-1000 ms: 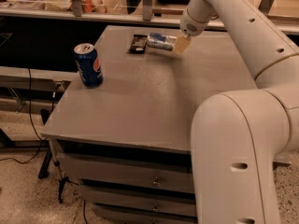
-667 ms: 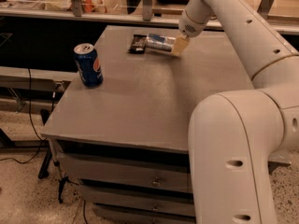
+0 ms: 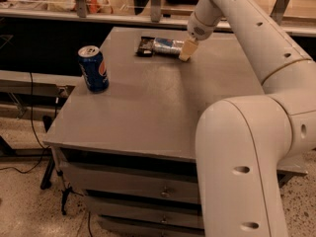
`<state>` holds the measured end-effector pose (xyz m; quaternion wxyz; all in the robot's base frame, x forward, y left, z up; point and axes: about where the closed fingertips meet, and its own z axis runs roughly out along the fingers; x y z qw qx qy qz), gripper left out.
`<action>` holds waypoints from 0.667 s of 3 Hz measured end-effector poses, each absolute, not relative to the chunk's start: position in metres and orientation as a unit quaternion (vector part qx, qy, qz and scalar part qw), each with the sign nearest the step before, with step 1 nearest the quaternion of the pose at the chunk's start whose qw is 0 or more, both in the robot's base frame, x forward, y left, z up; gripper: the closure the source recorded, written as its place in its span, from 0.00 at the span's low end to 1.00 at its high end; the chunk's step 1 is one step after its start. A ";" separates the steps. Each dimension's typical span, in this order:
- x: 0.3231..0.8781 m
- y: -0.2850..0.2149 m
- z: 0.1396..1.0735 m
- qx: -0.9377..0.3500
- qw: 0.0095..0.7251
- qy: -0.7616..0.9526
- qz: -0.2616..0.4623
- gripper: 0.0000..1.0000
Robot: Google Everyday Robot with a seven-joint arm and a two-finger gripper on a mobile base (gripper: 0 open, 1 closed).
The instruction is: Move redbull can near rxbar chocolate
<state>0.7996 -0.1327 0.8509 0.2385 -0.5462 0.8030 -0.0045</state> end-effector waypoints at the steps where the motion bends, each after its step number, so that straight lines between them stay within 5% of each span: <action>1: 0.794 -0.128 0.853 -0.553 0.236 0.799 0.006 0.00; 2: 0.794 -0.128 0.852 -0.553 0.236 0.799 0.006 0.00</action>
Offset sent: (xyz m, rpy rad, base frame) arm -0.0014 0.0013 0.0131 -0.0122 0.0021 0.0071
